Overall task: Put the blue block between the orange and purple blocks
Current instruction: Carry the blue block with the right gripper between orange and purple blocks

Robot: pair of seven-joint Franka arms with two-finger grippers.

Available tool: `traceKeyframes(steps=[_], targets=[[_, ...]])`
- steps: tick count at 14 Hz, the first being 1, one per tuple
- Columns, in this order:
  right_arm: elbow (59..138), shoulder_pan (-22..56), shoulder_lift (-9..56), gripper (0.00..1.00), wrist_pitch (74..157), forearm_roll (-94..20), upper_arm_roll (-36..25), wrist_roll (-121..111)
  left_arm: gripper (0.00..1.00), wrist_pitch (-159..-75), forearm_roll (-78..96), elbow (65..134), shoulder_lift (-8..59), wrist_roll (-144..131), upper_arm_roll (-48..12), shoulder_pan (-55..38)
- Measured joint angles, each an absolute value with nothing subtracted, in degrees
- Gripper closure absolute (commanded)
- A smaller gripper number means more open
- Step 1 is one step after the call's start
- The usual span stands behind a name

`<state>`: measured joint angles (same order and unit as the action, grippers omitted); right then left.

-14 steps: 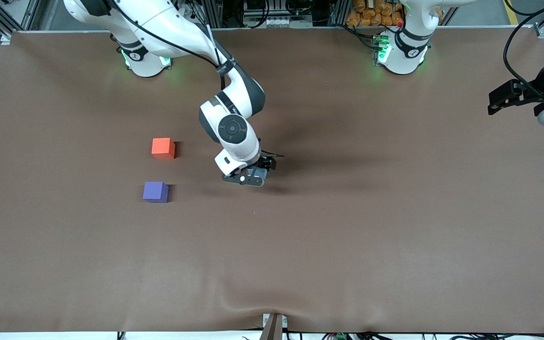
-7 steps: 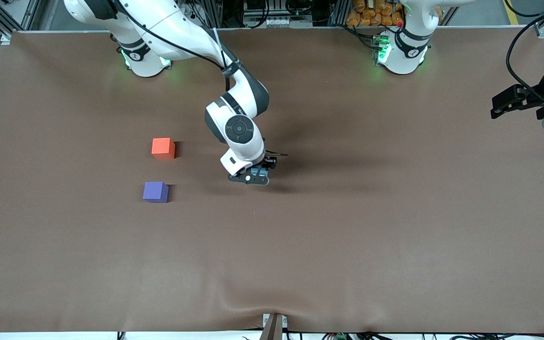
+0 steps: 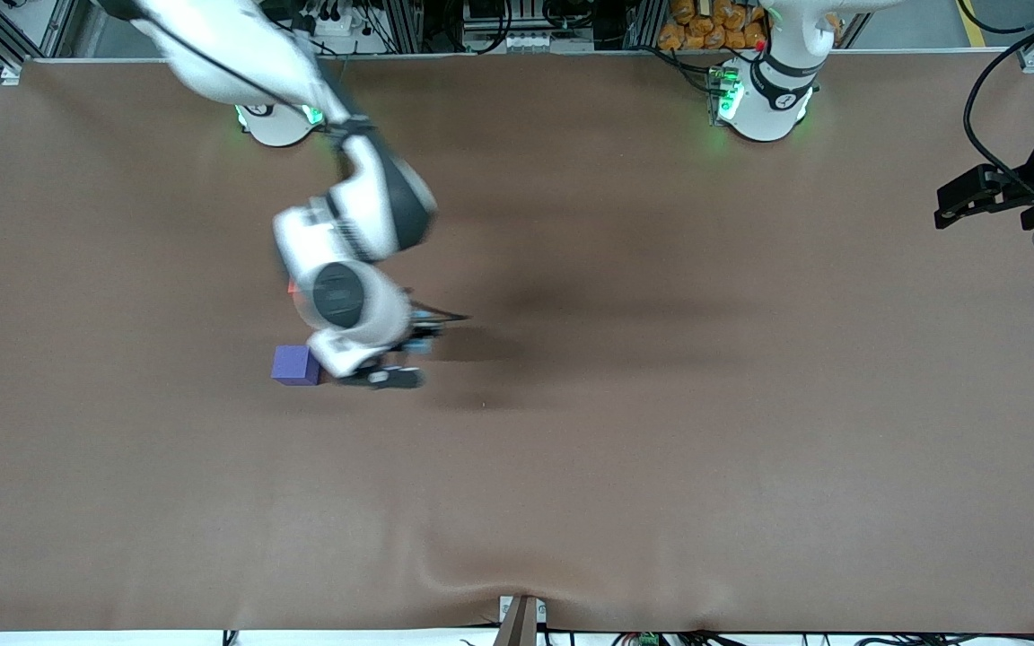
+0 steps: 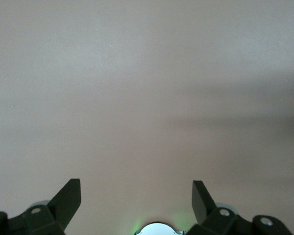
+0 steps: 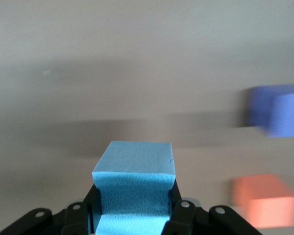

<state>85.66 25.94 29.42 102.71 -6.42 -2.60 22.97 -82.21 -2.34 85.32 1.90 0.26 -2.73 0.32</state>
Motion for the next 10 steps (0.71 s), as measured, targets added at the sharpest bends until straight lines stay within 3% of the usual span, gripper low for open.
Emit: traceKeyframes(steps=[4, 10], targets=[[93.5, 14.6, 22.2, 1.0, 101.4, -5.2, -2.8, 13.6, 0.0, -82.4, -2.3, 85.3, 2.1, 0.3, -2.7, 0.4], [107.7, 12.8, 20.9, 1.0, 113.8, -3.2, -2.7, 12.8, 0.0, -82.5, -2.3, 85.3, 2.2, 0.3, -2.7, 0.5]])
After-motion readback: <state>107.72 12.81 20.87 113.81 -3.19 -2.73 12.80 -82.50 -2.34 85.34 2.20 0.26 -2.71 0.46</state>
